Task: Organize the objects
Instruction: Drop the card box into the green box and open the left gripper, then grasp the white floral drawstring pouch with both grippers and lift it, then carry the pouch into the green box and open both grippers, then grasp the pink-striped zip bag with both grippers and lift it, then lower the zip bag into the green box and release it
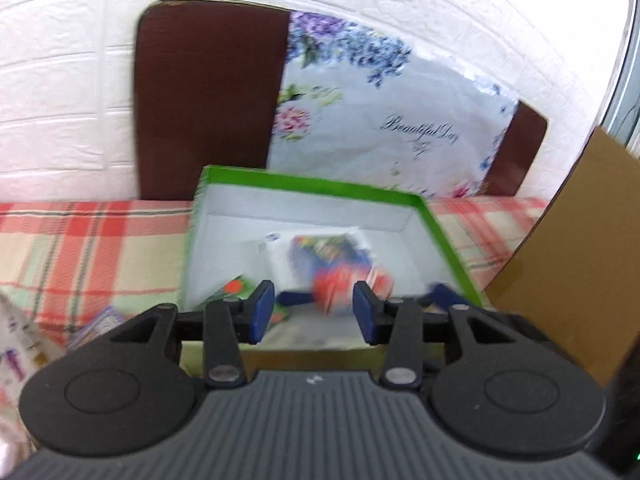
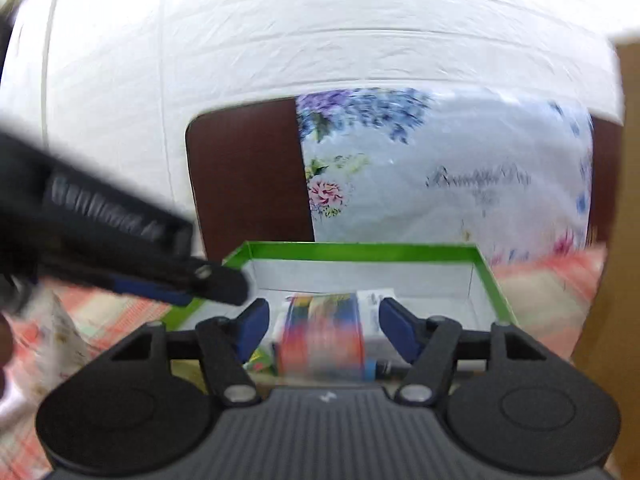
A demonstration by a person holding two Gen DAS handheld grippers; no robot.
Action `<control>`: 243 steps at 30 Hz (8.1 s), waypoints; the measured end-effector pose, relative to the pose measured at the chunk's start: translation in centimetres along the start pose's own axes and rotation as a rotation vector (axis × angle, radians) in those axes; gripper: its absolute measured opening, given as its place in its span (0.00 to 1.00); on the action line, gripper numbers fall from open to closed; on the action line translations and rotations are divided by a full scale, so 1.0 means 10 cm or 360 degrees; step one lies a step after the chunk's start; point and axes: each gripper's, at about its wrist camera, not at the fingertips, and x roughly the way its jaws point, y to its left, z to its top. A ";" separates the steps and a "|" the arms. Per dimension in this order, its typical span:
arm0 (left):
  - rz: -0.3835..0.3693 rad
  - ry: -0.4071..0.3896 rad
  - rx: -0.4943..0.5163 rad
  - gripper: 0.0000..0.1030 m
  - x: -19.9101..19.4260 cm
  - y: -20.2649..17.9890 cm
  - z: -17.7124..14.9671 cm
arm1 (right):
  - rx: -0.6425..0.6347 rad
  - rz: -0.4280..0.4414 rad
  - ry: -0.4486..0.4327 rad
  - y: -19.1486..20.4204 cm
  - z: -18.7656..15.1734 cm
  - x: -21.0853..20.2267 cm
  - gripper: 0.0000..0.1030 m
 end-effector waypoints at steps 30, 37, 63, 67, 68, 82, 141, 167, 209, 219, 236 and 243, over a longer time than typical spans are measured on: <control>0.0452 0.0141 -0.0310 0.51 -1.02 1.44 -1.21 | -0.0262 0.0416 0.0388 1.30 -0.76 -0.62 0.46; 0.0454 0.0079 -0.0421 0.51 -1.27 1.74 -1.28 | -0.0404 0.0491 0.0367 1.79 -0.43 -0.05 0.47; 0.0124 0.0172 -0.0414 0.61 -1.33 1.23 -1.29 | -0.0260 0.0780 0.0518 0.83 -0.73 -0.96 0.56; 0.0135 0.0170 -0.0355 0.79 -1.32 1.07 -1.23 | -0.0262 0.0770 0.0481 0.84 -0.75 -0.86 0.69; 0.0152 0.0174 -0.0329 0.80 -1.29 1.03 -1.22 | -0.0271 0.0757 0.0472 0.88 -0.76 -0.82 0.69; 0.0345 0.0223 -0.0370 0.79 -1.16 1.23 -1.23 | -0.0304 0.0978 0.0442 1.11 -0.85 -0.88 0.80; 0.0417 0.0116 0.0107 0.57 -0.56 0.16 -0.72 | -0.0062 -0.0028 0.0146 0.07 -0.53 -0.60 0.67; 0.0701 0.0014 -0.0279 0.57 -1.38 1.66 -1.20 | -0.0508 0.0487 0.0411 1.69 -1.00 -0.75 0.68; 0.0262 0.0098 -0.0426 0.39 -1.19 2.07 -1.36 | -0.0507 0.0750 0.0583 2.46 -1.02 -0.09 0.42; 0.0318 -0.0016 -0.0363 0.78 -1.43 2.10 -1.14 | -0.0532 0.0702 0.0454 2.21 -0.93 -0.28 0.65; 0.0047 0.0192 -0.0402 0.56 -0.96 2.05 -1.21 | -0.0492 0.0739 0.0542 2.41 -0.99 -0.01 0.47; -0.0084 0.0039 -0.0308 0.55 -1.13 1.66 -0.75 | -0.0476 0.0649 0.0234 2.14 -0.70 -0.36 0.43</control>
